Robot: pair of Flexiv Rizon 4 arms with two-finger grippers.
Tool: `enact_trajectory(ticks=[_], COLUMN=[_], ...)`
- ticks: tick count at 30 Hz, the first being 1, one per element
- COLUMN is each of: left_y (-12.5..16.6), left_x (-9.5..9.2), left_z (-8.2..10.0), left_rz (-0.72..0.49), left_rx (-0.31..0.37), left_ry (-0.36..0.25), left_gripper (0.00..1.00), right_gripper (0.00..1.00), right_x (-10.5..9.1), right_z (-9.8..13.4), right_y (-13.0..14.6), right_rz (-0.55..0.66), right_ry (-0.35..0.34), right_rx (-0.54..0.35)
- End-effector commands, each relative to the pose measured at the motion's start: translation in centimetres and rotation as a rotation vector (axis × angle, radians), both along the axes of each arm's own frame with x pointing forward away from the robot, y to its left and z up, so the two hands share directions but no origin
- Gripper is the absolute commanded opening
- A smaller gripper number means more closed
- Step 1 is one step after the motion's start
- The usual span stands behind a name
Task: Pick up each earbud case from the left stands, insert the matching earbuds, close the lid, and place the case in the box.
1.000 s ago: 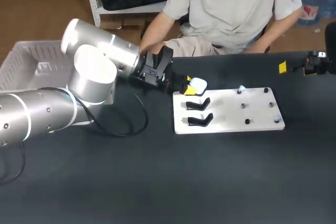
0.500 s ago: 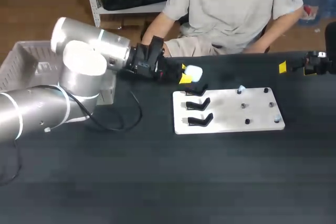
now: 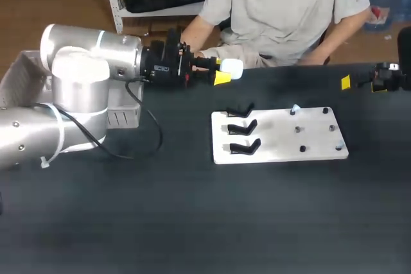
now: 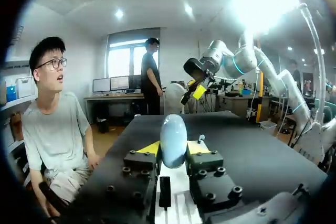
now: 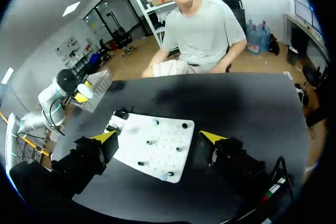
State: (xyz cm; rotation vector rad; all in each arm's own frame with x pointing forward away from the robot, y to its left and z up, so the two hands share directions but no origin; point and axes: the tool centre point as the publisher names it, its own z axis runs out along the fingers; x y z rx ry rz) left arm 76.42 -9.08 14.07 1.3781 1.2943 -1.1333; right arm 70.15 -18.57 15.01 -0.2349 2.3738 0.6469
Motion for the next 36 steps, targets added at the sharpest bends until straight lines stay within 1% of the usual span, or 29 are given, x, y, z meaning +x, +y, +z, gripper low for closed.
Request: enact_trajectory(ticks=[1, 3, 32, 33, 36], left_y=[0.1, 0.2, 0.2, 0.2, -0.3], left_x=[-2.7, -3.0, -3.0, -3.2, -4.1], left_z=[0.9, 1.5, 1.5, 1.5, 1.6], left_rz=[0.194, 0.197, 0.197, 0.182, 0.115], left_rx=[-0.016, -0.026, -0.026, -0.031, -0.046], left_ry=[-0.042, -0.043, -0.043, -0.042, -0.054], left_gripper=[0.0, 0.0, 0.0, 0.0, 0.0], right_gripper=[1.0, 1.0, 1.0, 1.0, 1.0], right_x=[0.0, 0.0, 0.0, 0.0, -0.4], right_z=[0.0, 0.0, 0.0, 0.0, 0.3], right_y=[-0.1, -0.1, -0.1, -0.1, 1.1], right_rz=[0.002, 0.002, 0.002, 0.002, 0.02], right_ry=[-0.001, -0.001, -0.001, -0.001, 0.004], right_rx=[0.001, 0.001, 0.001, 0.001, -0.001])
